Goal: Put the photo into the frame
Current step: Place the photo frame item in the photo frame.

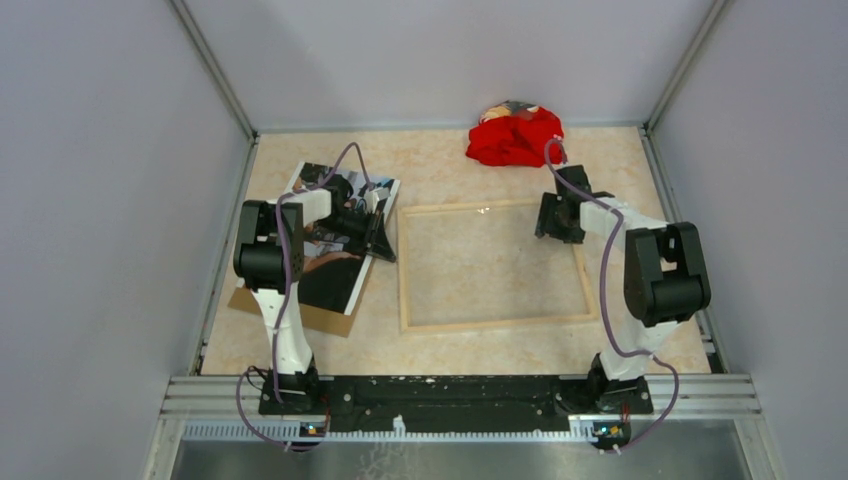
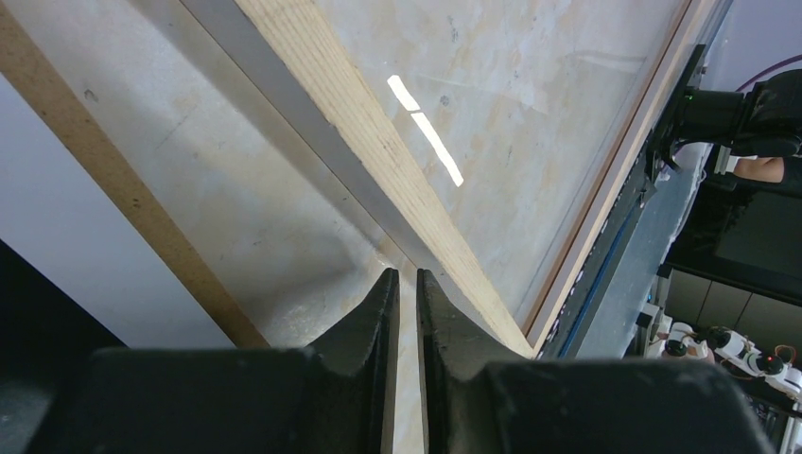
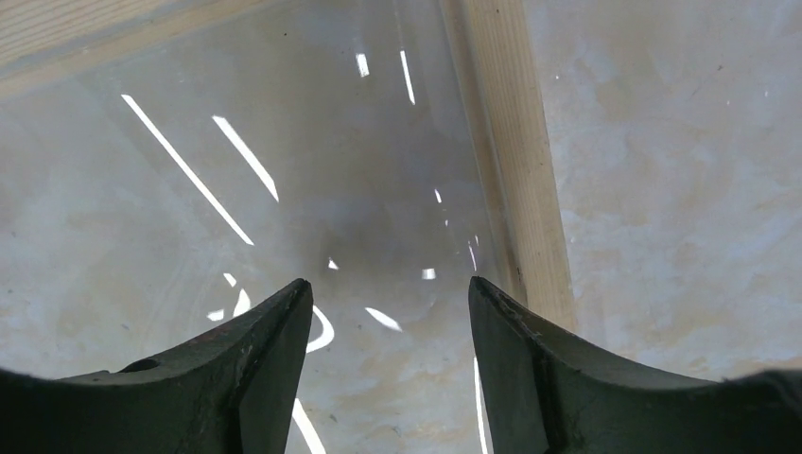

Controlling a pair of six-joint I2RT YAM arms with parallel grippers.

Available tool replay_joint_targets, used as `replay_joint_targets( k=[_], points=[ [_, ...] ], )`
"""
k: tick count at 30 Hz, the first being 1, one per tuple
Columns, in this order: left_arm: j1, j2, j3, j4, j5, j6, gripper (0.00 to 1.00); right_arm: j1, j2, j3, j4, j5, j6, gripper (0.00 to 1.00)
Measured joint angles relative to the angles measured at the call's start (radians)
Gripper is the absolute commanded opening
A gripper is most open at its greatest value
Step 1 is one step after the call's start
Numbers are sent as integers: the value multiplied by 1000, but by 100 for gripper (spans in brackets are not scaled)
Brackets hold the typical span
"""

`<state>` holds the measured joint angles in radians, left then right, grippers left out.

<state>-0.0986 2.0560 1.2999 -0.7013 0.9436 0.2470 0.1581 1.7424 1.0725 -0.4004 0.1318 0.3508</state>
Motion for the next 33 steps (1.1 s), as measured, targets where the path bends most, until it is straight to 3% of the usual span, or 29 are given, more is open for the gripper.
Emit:
replay_joint_targets(
  k=[9,19,33],
  points=[
    [0,0,0,-1,0,0,17,-13,1,6,-19,-36,1,63],
    [0,0,1,-3,0,0,17,-22,7,153,-79,-50,-1,63],
    [0,0,8,-11,-3,11,17,-23,127,239,-83,4,-11,62]
  ],
)
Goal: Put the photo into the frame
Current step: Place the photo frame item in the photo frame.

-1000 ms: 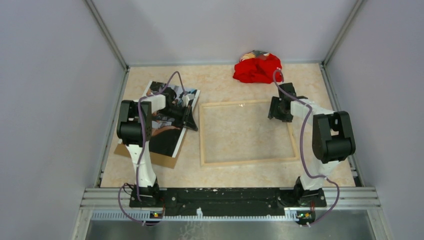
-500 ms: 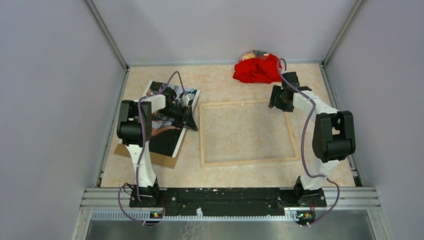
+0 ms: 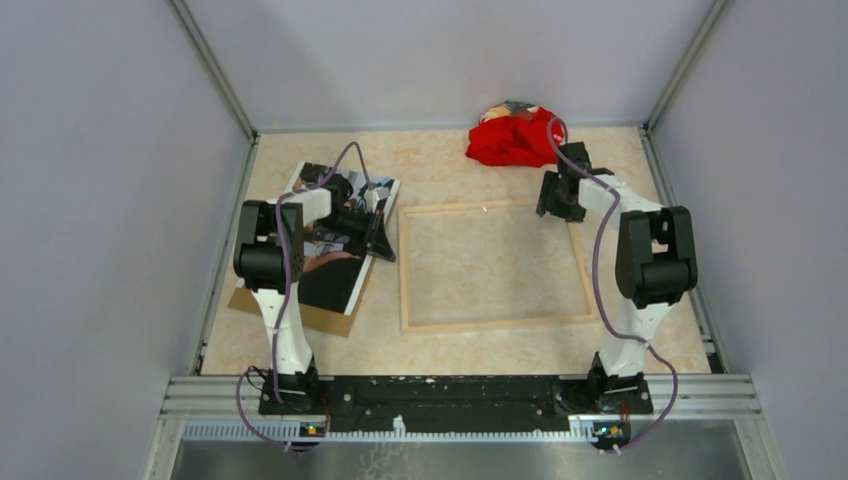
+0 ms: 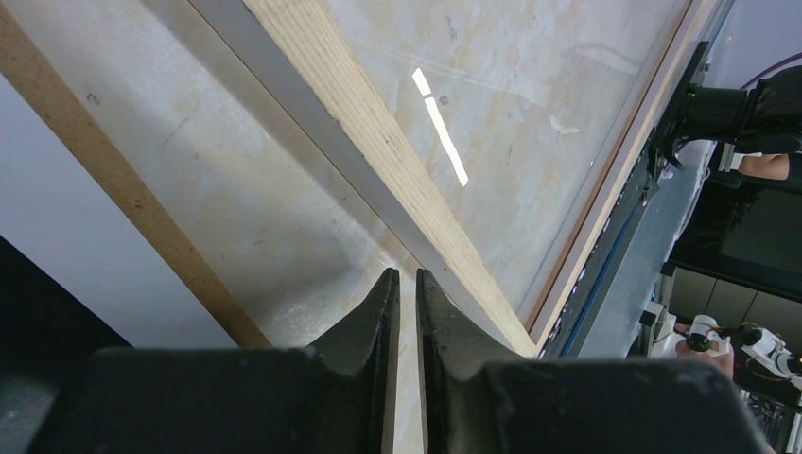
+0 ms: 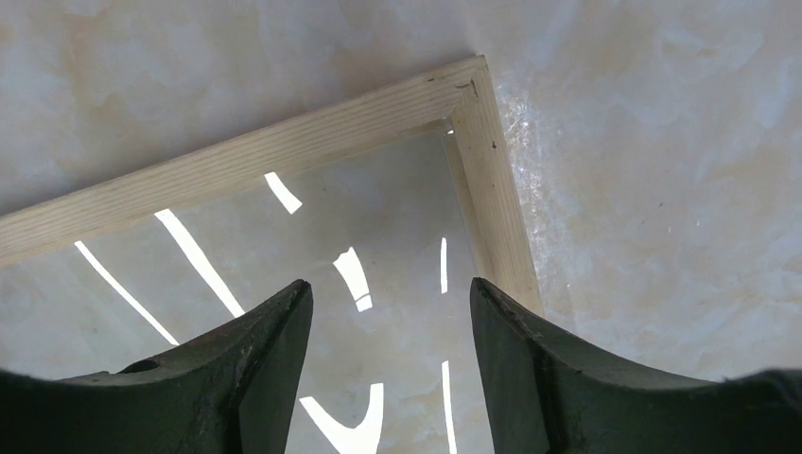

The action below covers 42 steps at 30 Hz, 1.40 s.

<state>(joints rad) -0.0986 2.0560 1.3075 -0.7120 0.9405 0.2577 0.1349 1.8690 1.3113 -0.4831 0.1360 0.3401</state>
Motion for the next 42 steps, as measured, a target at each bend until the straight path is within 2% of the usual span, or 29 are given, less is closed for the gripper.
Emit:
replay_joint_targets(
  k=[31,42],
  points=[
    [0,2,0,0,0,4,16,0,51,0,32,35,2,61],
    [0,5,0,0,0,7,16,0,52,38,35,31,0,52]
  ],
)
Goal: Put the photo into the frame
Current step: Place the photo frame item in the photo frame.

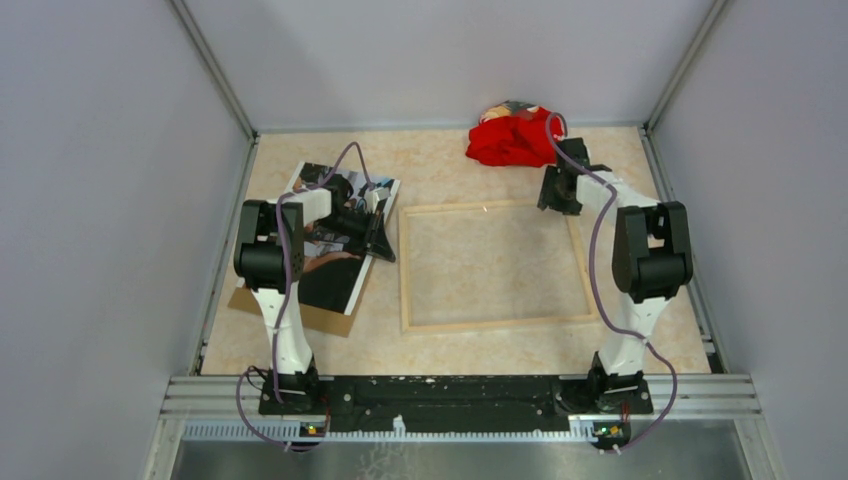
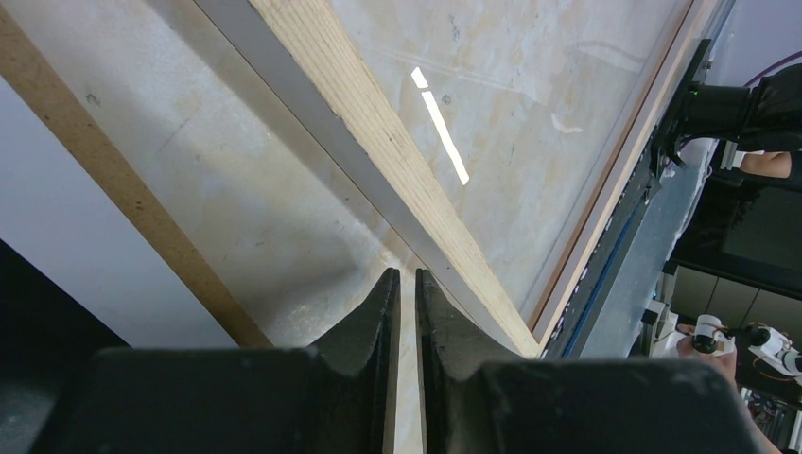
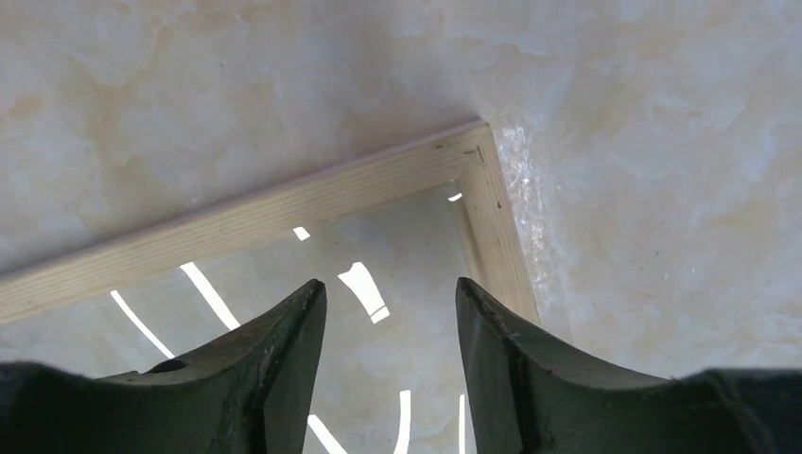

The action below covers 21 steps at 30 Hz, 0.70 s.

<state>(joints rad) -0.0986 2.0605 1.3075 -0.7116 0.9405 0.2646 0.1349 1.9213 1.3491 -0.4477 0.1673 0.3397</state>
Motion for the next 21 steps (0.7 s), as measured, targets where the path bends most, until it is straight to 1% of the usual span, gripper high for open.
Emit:
replay_joint_targets(
  k=[9,13,21],
  points=[
    [0,8,0,0,0,1,16,0,37,45,12,-18,-6,49],
    [0,11,0,-1,-2,1,16,0,66,47,13,-19,-9,48],
    [0,11,0,-4,-3,1,16,22,66,47,21,-20,-14,49]
  ],
)
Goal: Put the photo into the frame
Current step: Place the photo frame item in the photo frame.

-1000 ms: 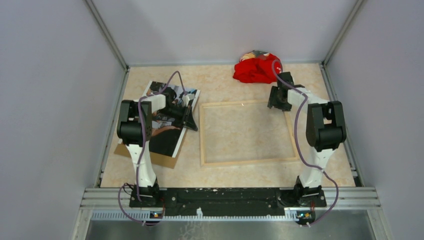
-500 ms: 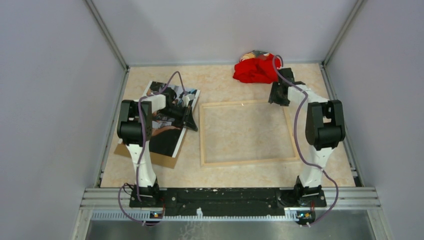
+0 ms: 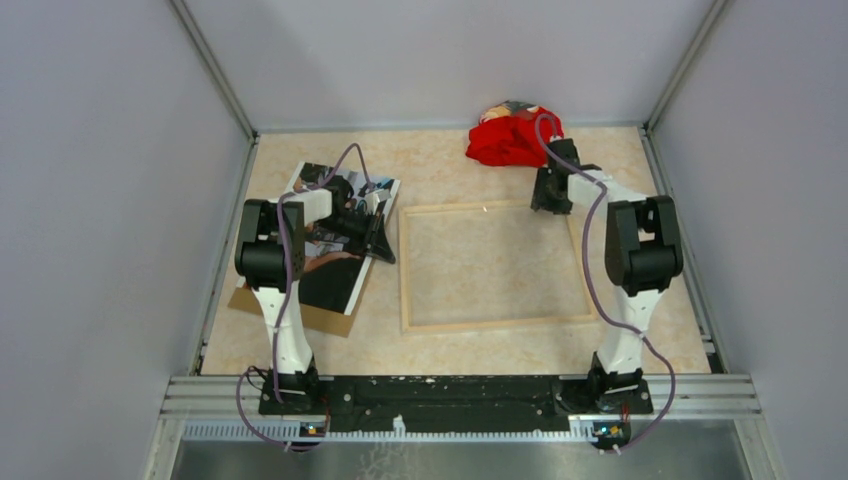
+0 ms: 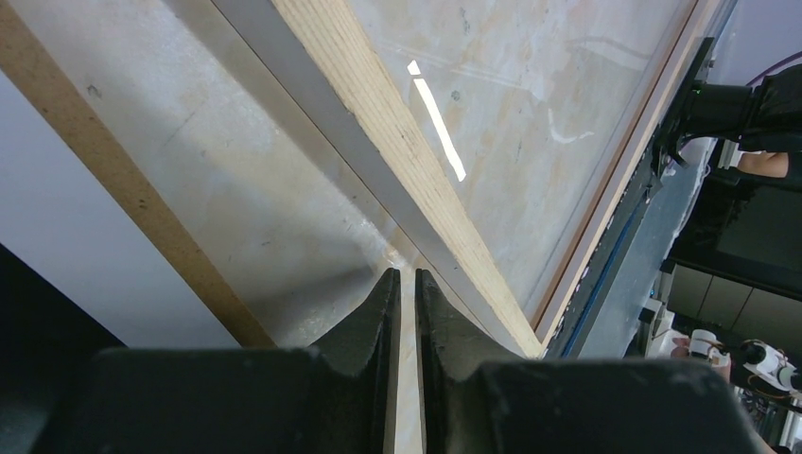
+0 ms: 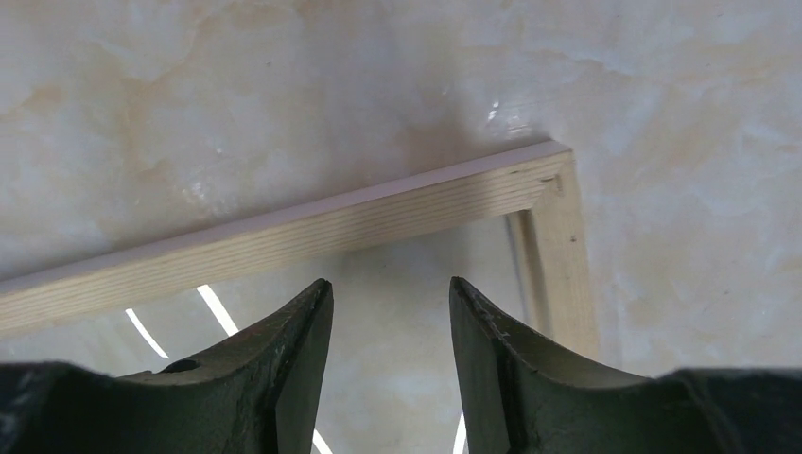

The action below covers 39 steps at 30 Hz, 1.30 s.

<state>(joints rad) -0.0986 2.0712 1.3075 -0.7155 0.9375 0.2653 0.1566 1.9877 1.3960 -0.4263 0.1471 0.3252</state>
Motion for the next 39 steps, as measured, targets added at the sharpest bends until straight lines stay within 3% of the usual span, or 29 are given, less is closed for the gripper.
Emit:
replay_joint_targets(
  k=[13,39],
  points=[
    [0,0,0,-3,0,0,16,135,0,46,-5,-11,11,49],
    [0,0,0,-4,0,2,15,156,52,72,-8,-33,40,50]
  ],
)
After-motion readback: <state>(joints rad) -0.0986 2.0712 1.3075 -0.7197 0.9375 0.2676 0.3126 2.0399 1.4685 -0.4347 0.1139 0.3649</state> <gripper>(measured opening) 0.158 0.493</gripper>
